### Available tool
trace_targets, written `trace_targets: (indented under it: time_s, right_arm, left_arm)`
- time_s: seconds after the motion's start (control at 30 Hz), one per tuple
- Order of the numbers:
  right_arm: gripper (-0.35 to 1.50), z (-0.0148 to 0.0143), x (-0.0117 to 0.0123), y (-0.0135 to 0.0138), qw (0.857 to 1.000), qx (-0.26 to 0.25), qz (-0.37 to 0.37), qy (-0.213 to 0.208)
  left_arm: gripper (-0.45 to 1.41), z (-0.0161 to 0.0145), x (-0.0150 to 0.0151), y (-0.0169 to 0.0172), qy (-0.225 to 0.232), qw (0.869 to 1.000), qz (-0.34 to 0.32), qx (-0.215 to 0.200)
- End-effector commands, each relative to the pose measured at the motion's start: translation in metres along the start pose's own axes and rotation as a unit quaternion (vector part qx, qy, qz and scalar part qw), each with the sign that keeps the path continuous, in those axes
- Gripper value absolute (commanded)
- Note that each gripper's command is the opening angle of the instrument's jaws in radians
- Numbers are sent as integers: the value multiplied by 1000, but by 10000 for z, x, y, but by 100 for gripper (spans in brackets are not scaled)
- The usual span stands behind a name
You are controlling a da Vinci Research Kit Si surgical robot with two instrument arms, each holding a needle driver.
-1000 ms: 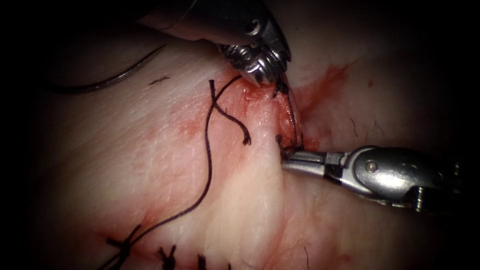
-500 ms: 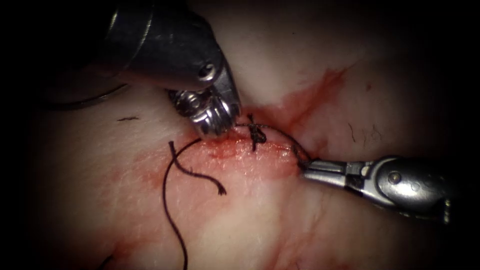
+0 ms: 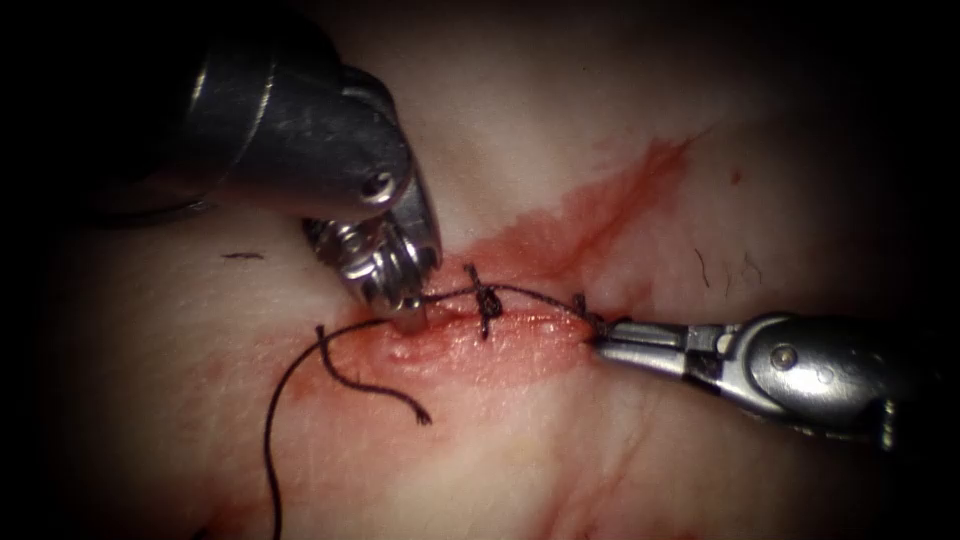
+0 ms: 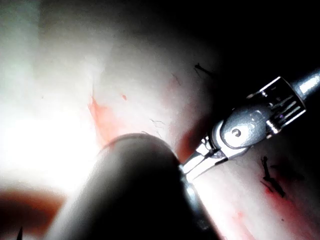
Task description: Wound Closure
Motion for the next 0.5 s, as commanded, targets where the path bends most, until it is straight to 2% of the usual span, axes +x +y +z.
trace_targets:
  time_s: [0.03,0.13,0.27,0.5]
  right_arm:
    - [-35,9,1,2,1000,0,-1,1]
    - [-35,10,0,1,1000,0,-2,2]
    - [-35,10,0,0,1000,0,-2,2]
    - [-35,11,0,-2,1000,0,-3,2]
  left_arm:
    - [-45,-1,6,-2,7,1000,0,-6]
    - [-45,-16,7,-12,22,999,22,-26]
    - [-45,-16,8,-19,45,998,41,-15]
    - [-45,-20,8,-24,49,997,51,-22]
